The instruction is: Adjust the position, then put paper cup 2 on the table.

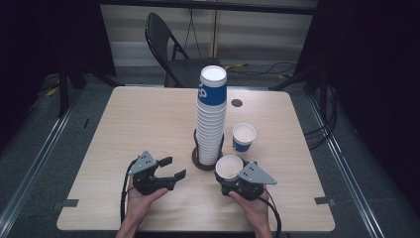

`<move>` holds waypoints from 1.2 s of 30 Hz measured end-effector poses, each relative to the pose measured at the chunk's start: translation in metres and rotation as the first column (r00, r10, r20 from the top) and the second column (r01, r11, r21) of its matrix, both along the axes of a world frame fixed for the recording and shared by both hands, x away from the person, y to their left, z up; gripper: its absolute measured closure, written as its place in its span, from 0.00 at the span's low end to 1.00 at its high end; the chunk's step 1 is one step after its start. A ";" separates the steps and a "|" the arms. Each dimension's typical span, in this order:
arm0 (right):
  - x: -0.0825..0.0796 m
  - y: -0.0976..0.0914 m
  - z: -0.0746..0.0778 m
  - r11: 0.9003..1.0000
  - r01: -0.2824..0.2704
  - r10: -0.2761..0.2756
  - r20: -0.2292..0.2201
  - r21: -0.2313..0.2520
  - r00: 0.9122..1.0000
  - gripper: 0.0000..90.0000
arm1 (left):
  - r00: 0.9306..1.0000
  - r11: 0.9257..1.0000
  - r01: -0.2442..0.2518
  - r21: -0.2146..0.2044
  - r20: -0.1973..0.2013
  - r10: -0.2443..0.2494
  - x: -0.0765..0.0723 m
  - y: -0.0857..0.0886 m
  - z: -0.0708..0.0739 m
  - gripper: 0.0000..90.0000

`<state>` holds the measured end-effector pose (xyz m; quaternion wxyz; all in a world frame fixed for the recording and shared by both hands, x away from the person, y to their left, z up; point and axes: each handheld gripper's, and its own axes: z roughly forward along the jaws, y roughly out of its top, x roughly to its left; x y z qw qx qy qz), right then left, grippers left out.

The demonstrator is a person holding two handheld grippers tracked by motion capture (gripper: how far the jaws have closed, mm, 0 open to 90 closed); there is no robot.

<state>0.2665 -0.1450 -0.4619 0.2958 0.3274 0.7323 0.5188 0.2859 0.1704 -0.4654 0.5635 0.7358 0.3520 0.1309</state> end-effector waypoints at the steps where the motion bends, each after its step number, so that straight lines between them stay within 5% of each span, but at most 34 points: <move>1: 0.002 -0.006 0.002 1.000 0.016 -0.016 0.000 0.011 1.000 0.20 | 1.000 1.000 -0.008 0.002 -0.004 0.008 0.000 0.002 -0.003 0.27; 11: 0.011 -0.032 0.007 0.994 0.100 -0.099 -0.005 0.035 0.995 0.20 | 0.999 0.999 -0.047 0.018 -0.001 0.047 0.001 0.009 -0.013 0.23; 15: 0.016 -0.046 0.010 0.985 0.155 -0.155 -0.005 0.073 0.988 0.20 | 0.997 0.996 -0.076 0.040 0.003 0.076 0.001 0.011 -0.017 0.20; 24: 0.025 -0.068 0.011 0.966 0.231 -0.232 -0.010 0.115 0.973 0.20 | 0.996 0.997 -0.082 0.009 0.021 0.082 -0.002 0.015 -0.023 0.18; 28: 0.031 -0.079 0.011 0.957 0.255 -0.256 -0.013 0.135 0.967 0.20 | 0.994 0.994 -0.099 0.036 0.050 0.097 -0.005 0.011 -0.025 0.18; 36: 0.048 -0.092 0.006 0.937 0.317 -0.317 -0.020 0.150 0.948 0.20 | 0.983 0.987 -0.158 0.028 0.098 0.155 -0.011 0.011 -0.029 0.18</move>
